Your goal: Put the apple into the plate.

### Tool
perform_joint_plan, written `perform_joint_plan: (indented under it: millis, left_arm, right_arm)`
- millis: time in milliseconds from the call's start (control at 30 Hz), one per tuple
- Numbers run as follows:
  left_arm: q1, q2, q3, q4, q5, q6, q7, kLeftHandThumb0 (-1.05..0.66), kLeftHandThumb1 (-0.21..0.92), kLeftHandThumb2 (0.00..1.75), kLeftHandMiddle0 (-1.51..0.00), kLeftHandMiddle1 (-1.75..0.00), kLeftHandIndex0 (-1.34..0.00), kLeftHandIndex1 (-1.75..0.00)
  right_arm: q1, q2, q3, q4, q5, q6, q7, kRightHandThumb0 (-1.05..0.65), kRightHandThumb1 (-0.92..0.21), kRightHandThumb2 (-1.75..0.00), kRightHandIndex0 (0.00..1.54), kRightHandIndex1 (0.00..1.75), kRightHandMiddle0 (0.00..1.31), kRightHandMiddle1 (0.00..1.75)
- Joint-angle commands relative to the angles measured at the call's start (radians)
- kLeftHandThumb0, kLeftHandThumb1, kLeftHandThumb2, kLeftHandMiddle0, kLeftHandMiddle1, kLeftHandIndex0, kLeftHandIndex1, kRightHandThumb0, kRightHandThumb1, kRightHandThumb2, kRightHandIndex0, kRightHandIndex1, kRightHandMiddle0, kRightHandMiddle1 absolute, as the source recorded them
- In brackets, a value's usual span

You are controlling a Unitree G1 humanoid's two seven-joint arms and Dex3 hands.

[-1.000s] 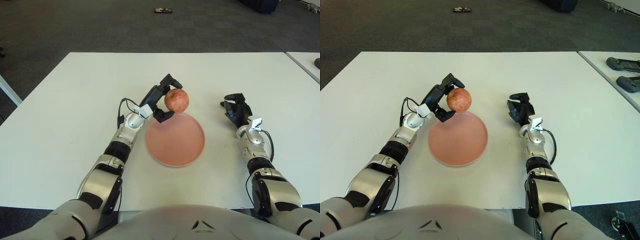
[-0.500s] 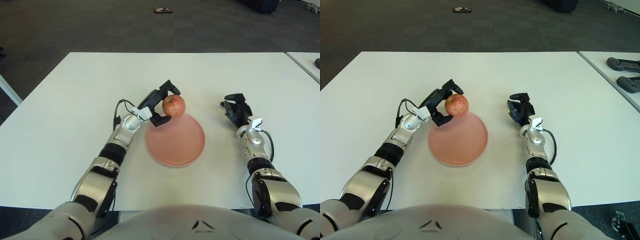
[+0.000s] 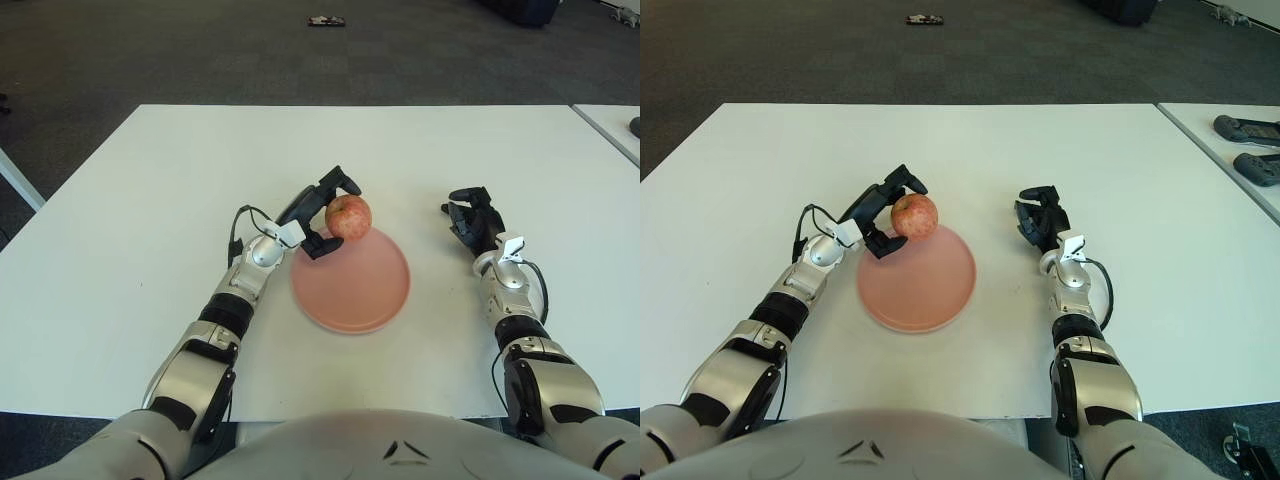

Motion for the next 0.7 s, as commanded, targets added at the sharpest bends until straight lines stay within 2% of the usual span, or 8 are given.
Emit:
perform_joint_plan:
  millis: [0, 367, 667]
  left_arm:
    - [0.011, 0.007, 0.007, -0.032, -0.010, -0.011, 0.012, 0.00, 0.01, 1.63, -0.87, -1.63, -0.62, -1.75]
    - [0.014, 0.028, -0.008, -0.054, -0.020, -0.012, -0.039, 0.00, 0.02, 1.62, -0.86, -1.63, -0.62, -1.75]
    - [0.000, 0.082, -0.072, -0.069, 0.034, -0.003, -0.123, 0.00, 0.00, 1.64, -0.89, -1.61, -0.63, -1.75]
  right_arm:
    - [0.060, 0.024, 0.011, 0.039, -0.008, 0.052, -0.001, -0.35, -0.92, -0.47, 0.34, 1.23, 0.25, 1.69]
    - [0.060, 0.024, 0.011, 0.038, -0.008, 0.052, -0.001, -0.35, -0.92, -0.47, 0.34, 1.23, 0.25, 1.69]
    - [0.059, 0.026, 0.012, 0.038, -0.009, 0.053, -0.003, -0.35, -0.92, -0.47, 0.34, 1.23, 0.25, 1.69]
